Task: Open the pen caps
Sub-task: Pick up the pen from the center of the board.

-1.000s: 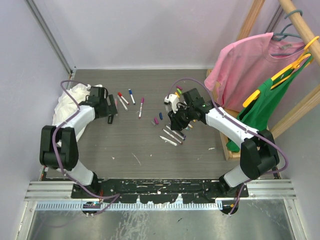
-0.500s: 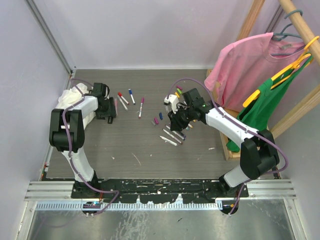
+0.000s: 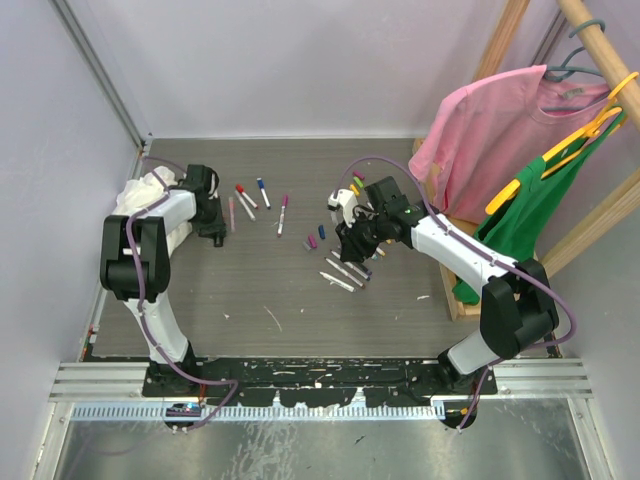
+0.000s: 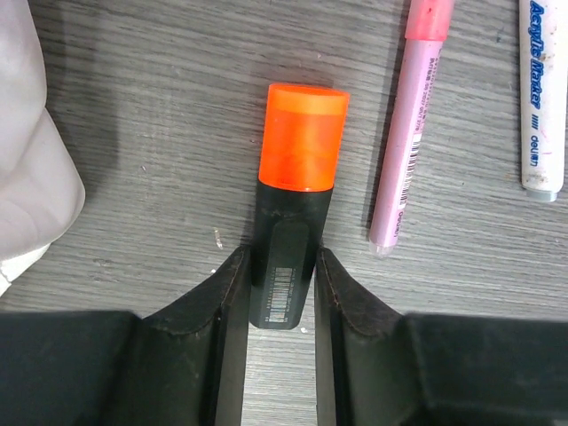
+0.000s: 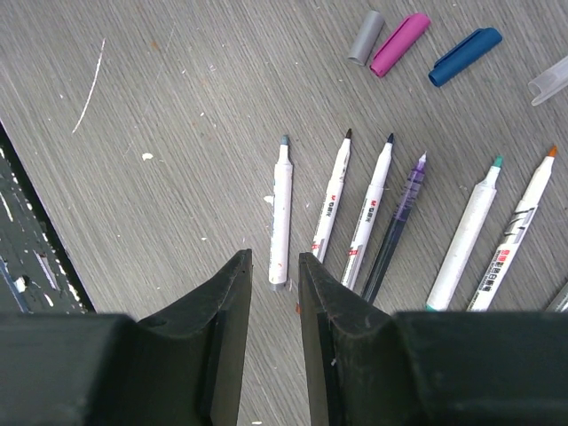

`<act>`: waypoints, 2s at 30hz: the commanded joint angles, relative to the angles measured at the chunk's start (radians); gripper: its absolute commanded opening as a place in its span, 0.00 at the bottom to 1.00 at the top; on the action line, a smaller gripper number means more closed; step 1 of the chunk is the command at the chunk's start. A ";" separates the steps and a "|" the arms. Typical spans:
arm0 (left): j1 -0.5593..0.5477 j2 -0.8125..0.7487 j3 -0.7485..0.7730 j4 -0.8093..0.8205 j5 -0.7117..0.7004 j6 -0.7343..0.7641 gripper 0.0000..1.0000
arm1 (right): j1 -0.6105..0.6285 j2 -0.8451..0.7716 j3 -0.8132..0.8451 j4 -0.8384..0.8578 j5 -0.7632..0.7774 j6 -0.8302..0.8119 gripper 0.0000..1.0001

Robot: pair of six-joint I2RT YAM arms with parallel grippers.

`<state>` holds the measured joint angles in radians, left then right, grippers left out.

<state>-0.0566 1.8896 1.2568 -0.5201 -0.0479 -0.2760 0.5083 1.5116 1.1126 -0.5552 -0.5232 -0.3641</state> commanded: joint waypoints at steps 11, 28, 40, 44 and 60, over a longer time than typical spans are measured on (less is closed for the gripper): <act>0.006 -0.271 -0.174 0.117 0.025 -0.075 0.01 | -0.002 -0.041 -0.001 0.007 -0.167 0.002 0.33; -0.192 -0.884 -0.787 0.908 0.407 -0.467 0.00 | -0.145 -0.166 -0.092 0.201 -0.552 0.165 0.37; -0.657 -0.964 -0.945 1.280 -0.106 -0.583 0.00 | -0.152 -0.359 -0.421 0.820 -0.518 0.353 0.61; -0.821 -0.918 -0.923 1.337 -0.322 -0.550 0.00 | -0.150 -0.357 -0.449 0.870 -0.503 0.363 0.62; -1.065 -0.664 -0.680 1.195 -0.732 -0.670 0.00 | -0.109 -0.334 -0.461 0.871 -0.475 0.349 0.61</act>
<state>-1.1133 1.2144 0.5407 0.6666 -0.6746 -0.9279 0.3847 1.1740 0.6422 0.2661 -1.0069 -0.0231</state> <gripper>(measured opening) 0.275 0.609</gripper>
